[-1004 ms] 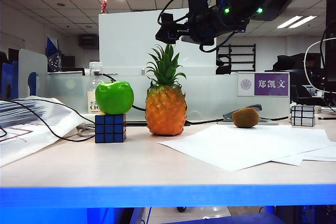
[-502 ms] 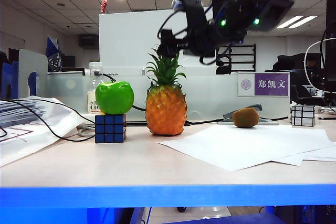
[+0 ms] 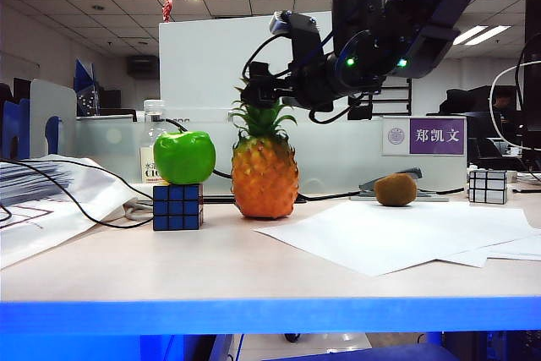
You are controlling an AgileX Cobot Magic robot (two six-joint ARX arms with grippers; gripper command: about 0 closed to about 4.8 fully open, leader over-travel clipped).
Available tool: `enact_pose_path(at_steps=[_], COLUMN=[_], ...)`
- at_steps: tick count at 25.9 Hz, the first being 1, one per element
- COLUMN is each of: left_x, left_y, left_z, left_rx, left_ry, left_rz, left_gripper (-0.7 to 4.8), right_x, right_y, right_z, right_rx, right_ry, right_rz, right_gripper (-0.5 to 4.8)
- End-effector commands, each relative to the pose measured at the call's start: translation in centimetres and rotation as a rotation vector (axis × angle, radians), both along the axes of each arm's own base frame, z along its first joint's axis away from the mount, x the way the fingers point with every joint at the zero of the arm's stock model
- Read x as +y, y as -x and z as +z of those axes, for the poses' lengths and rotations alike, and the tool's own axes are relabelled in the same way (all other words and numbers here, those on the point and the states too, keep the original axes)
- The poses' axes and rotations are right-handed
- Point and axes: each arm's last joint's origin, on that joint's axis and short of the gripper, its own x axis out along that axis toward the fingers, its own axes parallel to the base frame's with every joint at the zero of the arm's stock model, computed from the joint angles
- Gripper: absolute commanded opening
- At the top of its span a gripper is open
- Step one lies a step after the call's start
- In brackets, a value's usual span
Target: Arrange all the fruits from large to small from left to right in a row.
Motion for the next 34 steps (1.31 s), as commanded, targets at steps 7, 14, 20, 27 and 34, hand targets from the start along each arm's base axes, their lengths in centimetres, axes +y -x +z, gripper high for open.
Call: enact_pose_path(at_steps=[7,14,20,27,34], left_x=[0.0,-0.1,-0.1,0.0,0.0], left_y=[0.1,0.1,0.1,0.1,0.3], left_z=[0.2,0.2,0.2,0.4,1.3], left_rx=[-0.021,-0.02,-0.02,-0.04,-0.119], left_ry=[-0.002,-0.004,-0.004,-0.004,0.02], left_rz=[-0.016,-0.023,-0.026,-0.022,-0.028], left_gripper=[0.94,0.94,0.94,0.94,0.94], right_x=[0.9,0.5,-0.5,-2.3,-4.8], right_y=[-0.3,0.4,2.6,8.6,17.1], right_z=[0.9,3.8,9.2,17.3,22.4], right_rx=[-0.031,-0.086,-0.158,-0.179,-0.111], right_ry=[-0.015,-0.121,-0.15,-0.15,0.002], right_rz=[0.017,0.018,0.055,0.206,0.294], right_gripper=[-0.05,-0.05,-0.05,-0.05,-0.05])
